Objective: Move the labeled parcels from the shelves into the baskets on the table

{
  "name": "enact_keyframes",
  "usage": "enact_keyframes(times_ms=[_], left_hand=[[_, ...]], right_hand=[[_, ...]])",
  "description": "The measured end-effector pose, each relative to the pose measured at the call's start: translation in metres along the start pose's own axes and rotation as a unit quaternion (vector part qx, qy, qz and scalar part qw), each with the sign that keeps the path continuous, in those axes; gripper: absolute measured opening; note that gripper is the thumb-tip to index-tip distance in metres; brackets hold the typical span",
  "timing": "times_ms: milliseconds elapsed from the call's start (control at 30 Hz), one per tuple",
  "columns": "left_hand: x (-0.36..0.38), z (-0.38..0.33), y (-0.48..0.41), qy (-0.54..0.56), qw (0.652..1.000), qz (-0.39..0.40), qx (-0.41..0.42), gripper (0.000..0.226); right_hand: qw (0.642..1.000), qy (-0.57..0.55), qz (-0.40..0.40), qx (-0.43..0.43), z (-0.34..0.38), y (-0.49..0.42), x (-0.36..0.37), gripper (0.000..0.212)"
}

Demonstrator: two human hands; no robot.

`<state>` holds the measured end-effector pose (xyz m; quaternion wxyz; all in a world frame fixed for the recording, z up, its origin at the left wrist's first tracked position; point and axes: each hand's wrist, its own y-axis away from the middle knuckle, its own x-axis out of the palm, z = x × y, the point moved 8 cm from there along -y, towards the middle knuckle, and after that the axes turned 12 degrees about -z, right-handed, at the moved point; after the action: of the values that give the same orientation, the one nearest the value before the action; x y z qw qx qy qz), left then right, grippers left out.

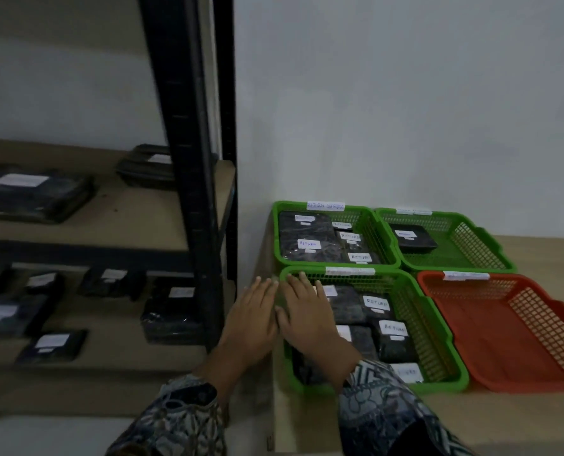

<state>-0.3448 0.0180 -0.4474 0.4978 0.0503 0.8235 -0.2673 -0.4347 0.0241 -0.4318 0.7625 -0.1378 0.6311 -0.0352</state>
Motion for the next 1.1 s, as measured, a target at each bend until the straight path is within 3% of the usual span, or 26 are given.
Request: enact_keyframes(times_ms=[300,533,700,867,1100], left_hand=[[-0.053,0.068,0.097,-0.032,0.999,0.017,-0.034,0.063],[-0.114,0.174,0.146,-0.092,0.993,0.031,-0.061,0.061],[-0.156,0.258,0.186,-0.090,0.992,0.044,-0.080,0.061],[-0.189,0.332,0.221,-0.116,0.987,0.049,-0.104,0.059],[-0.192,0.398,0.250,-0.142,0.978,0.046,-0.143,0.056]], right_hand=[[1.000,0.014,0.007,-0.003,0.105,0.054,0.030,0.051],[0.999,0.036,0.014,-0.006,0.200,0.047,0.059,0.054],[0.999,-0.008,0.041,-0.007,0.280,0.033,0.094,0.083],[0.998,-0.002,0.065,0.010,0.335,0.017,0.125,0.059],[0.996,-0.010,0.085,-0.006,0.383,-0.009,0.157,0.055]])
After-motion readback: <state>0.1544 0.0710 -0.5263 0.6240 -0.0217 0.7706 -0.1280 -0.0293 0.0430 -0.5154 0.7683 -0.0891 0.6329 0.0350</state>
